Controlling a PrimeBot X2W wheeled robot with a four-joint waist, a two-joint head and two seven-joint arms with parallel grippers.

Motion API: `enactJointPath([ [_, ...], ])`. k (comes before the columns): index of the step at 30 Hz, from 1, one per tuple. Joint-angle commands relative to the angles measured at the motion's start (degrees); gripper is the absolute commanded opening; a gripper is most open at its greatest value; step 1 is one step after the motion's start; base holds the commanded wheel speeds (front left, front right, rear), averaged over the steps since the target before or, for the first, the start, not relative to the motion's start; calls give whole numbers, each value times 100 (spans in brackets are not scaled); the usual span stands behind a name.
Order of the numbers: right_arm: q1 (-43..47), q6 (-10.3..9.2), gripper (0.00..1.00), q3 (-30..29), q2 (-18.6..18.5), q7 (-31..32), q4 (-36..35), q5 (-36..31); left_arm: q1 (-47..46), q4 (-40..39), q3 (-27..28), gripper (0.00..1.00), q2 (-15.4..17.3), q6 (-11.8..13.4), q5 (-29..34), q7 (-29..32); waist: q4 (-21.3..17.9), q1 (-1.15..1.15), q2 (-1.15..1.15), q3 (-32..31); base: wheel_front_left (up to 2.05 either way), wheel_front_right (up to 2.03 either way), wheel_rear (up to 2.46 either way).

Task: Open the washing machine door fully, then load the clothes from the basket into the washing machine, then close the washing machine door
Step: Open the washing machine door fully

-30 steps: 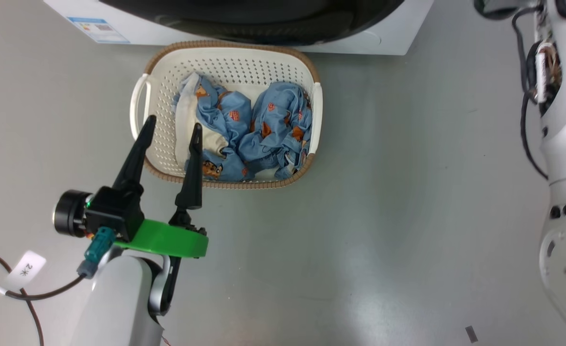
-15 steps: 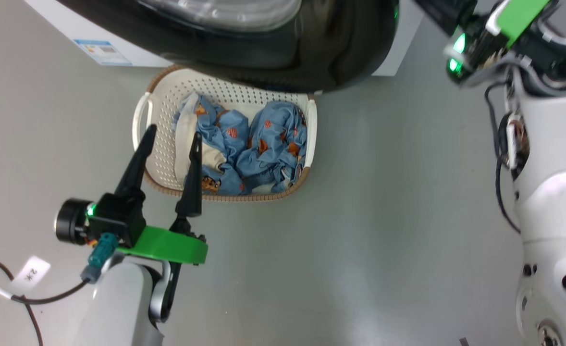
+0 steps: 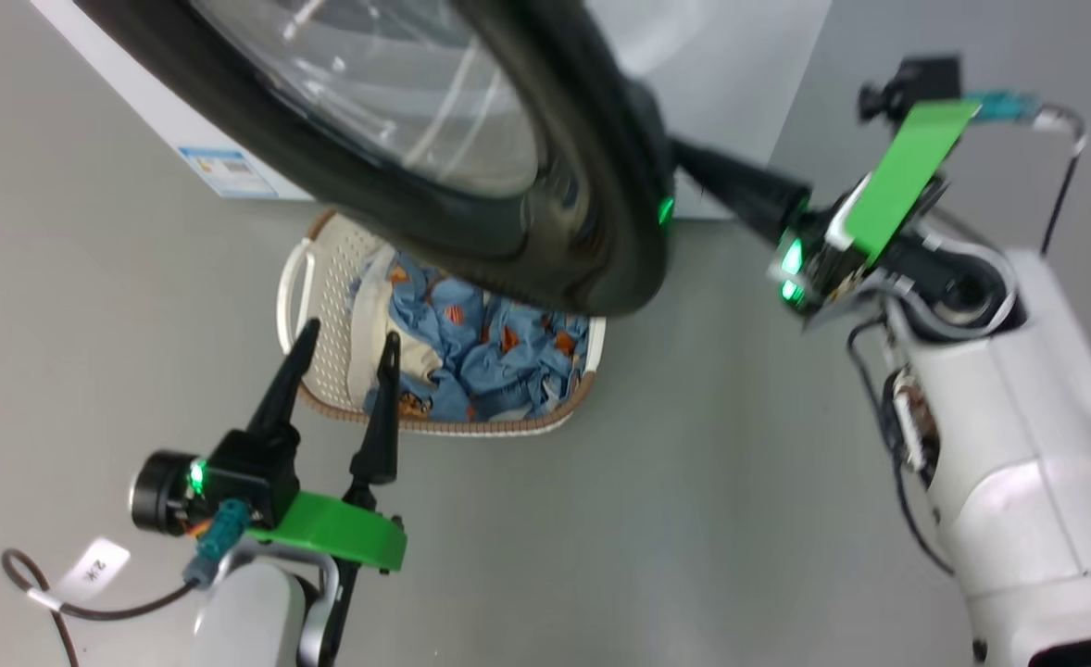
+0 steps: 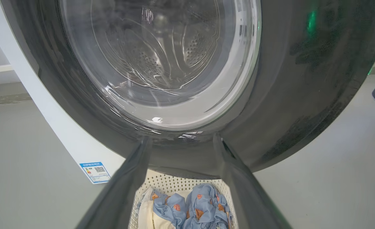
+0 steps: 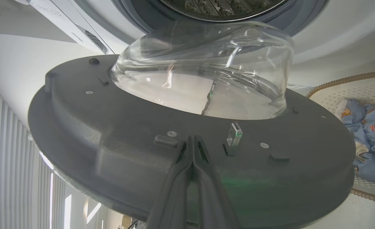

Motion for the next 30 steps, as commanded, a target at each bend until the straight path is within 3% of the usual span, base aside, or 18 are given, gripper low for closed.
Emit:
enactJointPath([
  [1,168,9,0,218,182,-31,-195,107,75,-80,155,100,116,-22,35,-31,9,0,0,-232,0,0,0],
  [16,1052,9,0,1626,183,-783,-51,880,552,154,-101,100,116,-48,-5,-31,221,0,0,-1090,0,0,0],
  [30,1185,9,0,2710,183,-1302,202,1571,722,246,-261,100,116,-24,-63,-31,374,0,0,-1357,0,0,0],
])
